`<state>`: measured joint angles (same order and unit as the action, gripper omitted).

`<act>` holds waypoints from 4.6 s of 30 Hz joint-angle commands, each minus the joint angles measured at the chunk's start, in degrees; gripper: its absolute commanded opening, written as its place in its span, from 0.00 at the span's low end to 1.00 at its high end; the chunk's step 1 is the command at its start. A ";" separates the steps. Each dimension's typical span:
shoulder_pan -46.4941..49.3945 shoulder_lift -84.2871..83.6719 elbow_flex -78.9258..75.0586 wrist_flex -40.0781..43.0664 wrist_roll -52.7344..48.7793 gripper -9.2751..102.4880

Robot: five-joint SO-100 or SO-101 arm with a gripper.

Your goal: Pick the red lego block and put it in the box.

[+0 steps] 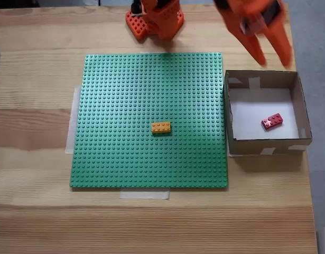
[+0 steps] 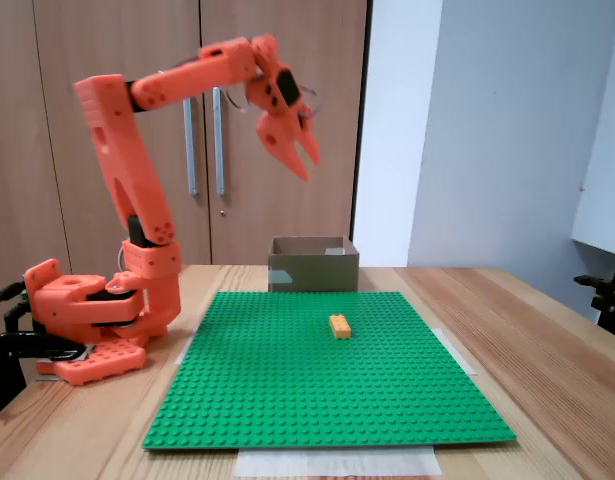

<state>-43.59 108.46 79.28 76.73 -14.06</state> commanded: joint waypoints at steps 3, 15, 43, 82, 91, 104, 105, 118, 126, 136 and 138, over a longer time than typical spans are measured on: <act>5.98 15.64 2.99 3.52 -3.25 0.22; 32.43 30.23 14.77 -8.70 -2.99 0.12; 48.43 36.04 28.13 -24.17 11.51 0.07; 47.46 67.94 68.03 -31.73 9.84 0.07; 47.20 72.60 73.39 -30.59 9.84 0.07; 46.32 78.40 82.71 -31.82 10.20 0.07; 46.32 78.40 83.14 -31.82 10.20 0.07; 44.65 78.40 92.72 -36.91 9.84 0.07; 44.56 78.40 98.53 -41.31 9.49 0.07; 44.38 78.40 102.83 -42.01 8.88 0.07; 44.38 78.40 102.83 -40.78 9.67 0.07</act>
<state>1.41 186.42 181.85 35.33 -4.83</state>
